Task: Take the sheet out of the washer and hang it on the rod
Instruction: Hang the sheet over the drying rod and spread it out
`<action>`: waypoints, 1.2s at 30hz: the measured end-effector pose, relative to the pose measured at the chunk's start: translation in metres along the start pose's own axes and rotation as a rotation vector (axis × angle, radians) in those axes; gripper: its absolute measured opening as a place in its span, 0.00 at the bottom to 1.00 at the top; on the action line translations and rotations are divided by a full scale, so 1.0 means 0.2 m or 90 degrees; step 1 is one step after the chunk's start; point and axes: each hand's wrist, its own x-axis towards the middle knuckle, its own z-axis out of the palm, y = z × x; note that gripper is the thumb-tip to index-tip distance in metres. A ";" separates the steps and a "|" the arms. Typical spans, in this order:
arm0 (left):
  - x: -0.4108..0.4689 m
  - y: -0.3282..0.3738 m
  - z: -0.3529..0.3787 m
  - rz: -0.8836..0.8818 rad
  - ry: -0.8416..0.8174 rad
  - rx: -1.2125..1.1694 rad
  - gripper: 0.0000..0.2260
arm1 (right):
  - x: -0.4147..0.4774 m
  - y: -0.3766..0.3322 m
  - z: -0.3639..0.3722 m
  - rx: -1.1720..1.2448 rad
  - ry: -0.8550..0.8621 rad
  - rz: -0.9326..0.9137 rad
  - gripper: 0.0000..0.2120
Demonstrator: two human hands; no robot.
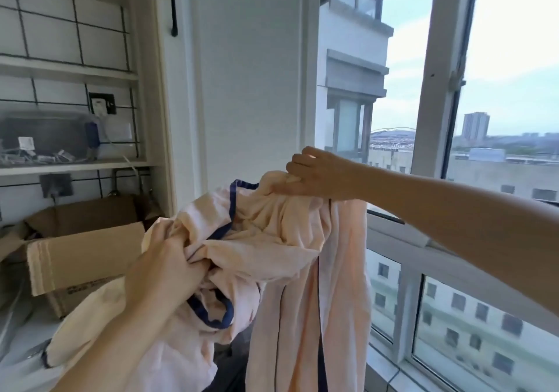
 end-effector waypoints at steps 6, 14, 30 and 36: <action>0.11 0.25 0.07 -0.004 0.035 -0.023 0.20 | -0.22 0.26 0.04 -0.063 -0.061 0.083 0.33; 0.20 0.59 0.10 0.023 0.068 -0.063 0.20 | -0.63 0.50 0.01 -0.086 -0.173 0.225 0.34; 0.22 1.23 0.06 0.114 0.080 -0.156 0.18 | -1.28 0.63 -0.30 -0.126 -0.412 0.358 0.38; 0.13 1.38 0.00 0.166 0.094 -0.184 0.19 | -1.48 0.62 -0.40 -0.088 -0.454 0.303 0.30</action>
